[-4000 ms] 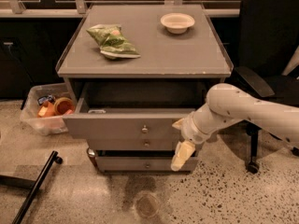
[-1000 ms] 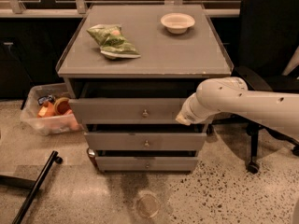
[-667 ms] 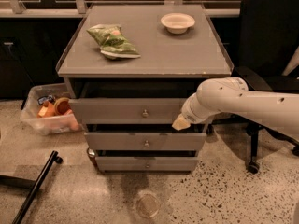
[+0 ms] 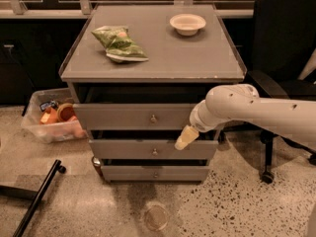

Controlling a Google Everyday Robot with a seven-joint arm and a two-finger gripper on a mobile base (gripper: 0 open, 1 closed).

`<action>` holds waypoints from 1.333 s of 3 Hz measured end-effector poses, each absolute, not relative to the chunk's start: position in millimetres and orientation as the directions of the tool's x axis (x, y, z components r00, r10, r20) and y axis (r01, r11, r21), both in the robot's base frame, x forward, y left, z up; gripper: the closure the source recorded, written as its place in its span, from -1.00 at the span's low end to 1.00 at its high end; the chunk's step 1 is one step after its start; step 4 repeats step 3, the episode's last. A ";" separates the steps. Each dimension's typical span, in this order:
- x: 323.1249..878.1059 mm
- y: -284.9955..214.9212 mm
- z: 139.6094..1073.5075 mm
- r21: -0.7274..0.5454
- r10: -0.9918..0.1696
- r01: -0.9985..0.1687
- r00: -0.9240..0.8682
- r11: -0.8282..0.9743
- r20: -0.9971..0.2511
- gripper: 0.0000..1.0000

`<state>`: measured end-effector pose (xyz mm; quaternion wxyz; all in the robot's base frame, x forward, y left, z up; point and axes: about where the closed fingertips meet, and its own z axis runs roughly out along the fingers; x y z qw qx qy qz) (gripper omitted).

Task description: Close top drawer

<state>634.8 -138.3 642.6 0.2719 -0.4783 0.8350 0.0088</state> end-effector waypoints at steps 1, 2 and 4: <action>626.8 -137.7 648.4 -0.208 -0.784 -0.815 -0.399 0.541 -0.476 -1.00; 608.9 -136.2 662.2 -0.121 -0.772 -0.847 -0.401 0.517 -0.492 -1.00; 579.1 -139.2 677.2 -0.041 -0.775 -0.877 -0.400 0.479 -0.489 -1.00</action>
Offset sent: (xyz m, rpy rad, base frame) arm -0.0646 -0.0005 0.0388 0.1510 0.2437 0.1223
